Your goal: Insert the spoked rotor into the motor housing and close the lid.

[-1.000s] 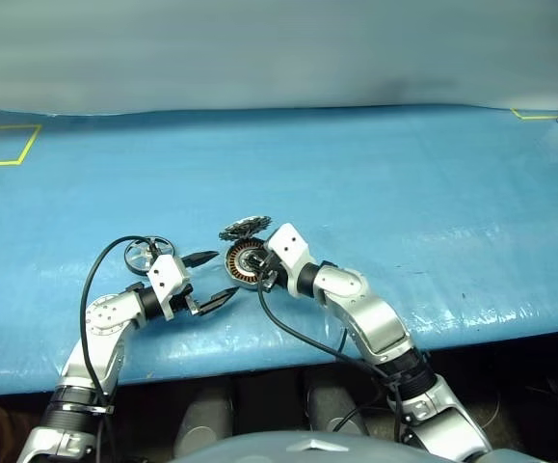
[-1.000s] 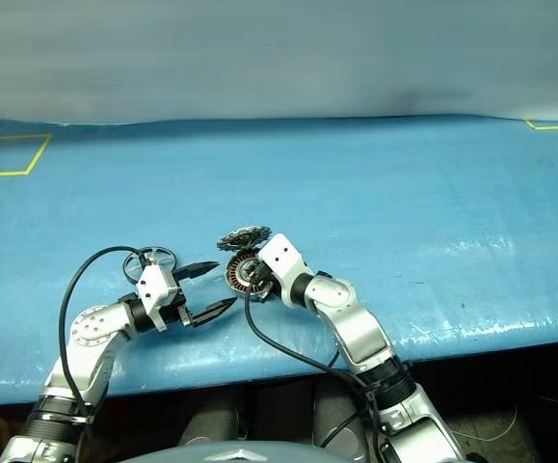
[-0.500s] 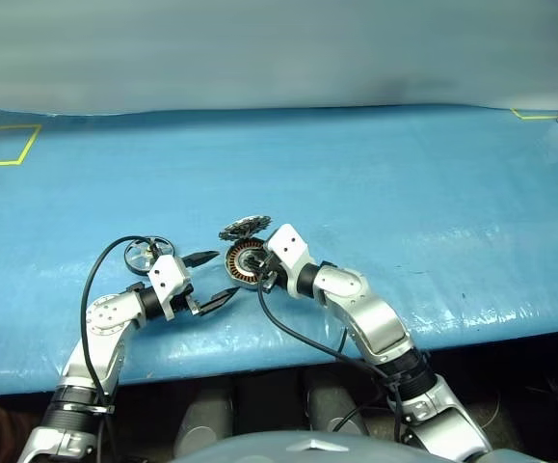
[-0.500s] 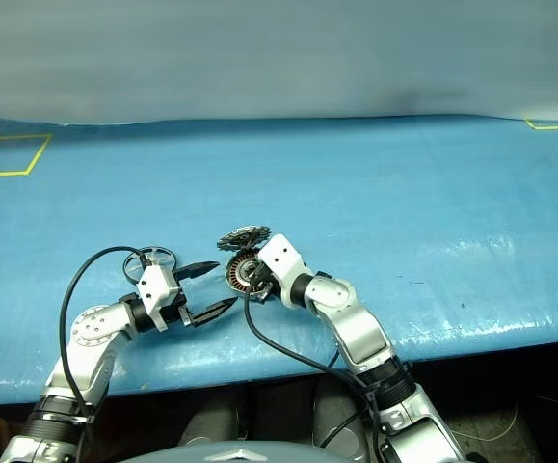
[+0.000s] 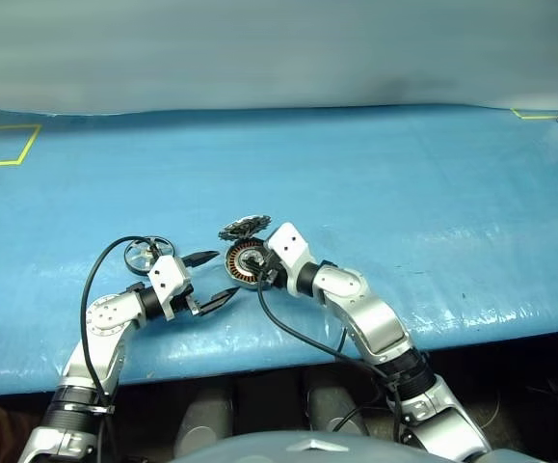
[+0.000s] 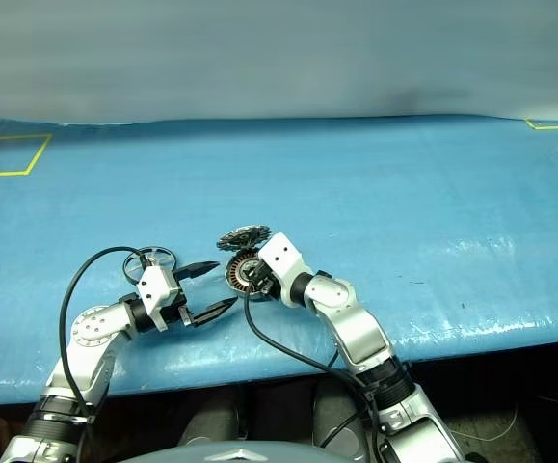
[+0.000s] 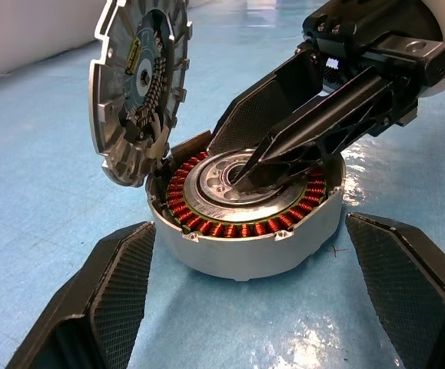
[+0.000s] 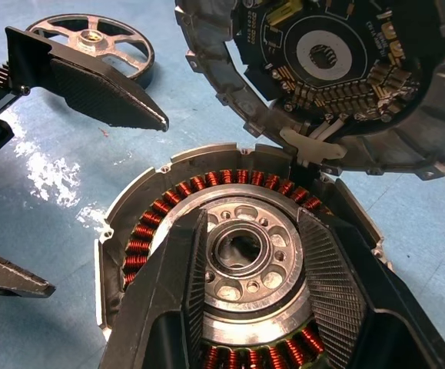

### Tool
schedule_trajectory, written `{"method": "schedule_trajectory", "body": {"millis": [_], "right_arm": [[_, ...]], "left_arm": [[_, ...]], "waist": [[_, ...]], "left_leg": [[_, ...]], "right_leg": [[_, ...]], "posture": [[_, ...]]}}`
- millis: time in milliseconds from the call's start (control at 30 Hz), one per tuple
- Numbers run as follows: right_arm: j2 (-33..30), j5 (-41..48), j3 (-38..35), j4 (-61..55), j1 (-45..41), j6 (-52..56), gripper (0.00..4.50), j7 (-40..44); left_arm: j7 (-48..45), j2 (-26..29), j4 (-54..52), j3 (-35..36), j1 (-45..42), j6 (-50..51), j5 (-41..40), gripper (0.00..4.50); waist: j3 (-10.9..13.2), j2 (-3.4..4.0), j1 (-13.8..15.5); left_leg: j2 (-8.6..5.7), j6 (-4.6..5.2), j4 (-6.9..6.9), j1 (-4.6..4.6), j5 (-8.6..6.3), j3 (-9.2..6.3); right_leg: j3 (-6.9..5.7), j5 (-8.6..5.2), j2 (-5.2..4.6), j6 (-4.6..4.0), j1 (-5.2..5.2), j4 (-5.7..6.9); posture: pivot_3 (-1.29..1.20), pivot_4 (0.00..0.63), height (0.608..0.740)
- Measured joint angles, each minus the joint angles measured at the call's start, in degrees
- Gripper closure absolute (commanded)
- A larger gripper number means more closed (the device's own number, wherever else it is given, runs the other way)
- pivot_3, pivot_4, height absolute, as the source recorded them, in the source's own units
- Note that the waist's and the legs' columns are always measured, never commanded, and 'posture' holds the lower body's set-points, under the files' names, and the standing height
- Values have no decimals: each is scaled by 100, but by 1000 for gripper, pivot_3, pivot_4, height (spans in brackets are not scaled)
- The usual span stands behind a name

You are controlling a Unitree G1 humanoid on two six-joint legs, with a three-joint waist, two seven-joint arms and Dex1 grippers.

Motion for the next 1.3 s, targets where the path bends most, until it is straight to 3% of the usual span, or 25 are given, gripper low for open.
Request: {"method": "schedule_trajectory", "body": {"millis": [133,200,333,1300], "right_arm": [[24,49,-10,-30,4,-2,2711,-4],[68,77,-38,-36,4,-10,3136,-7],[81,81,-87,-36,4,-22,4442,-7],[3,-180,73,31,55,45,4477,-171]], "left_arm": [[1,0,11,0,0,-2,21,156],[1,0,18,-1,0,-3,23,156],[2,-1,23,-3,0,-4,27,156],[112,-2,102,-14,1,-51,148,156]], "waist": [[0,0,0],[0,0,-1],[0,0,0],[-12,-7,1]], "left_leg": [[0,0,0,0,0,0],[0,0,0,0,0,0],[0,0,0,0,0,0],[0,0,-2,9,0,0]], "right_leg": [[0,0,0,0,0,0],[0,0,0,0,0,0],[0,0,0,0,0,0],[0,-1,0,-2,6,0]], "posture": [[0,150,740],[0,150,740],[0,150,740],[0,150,740]]}}
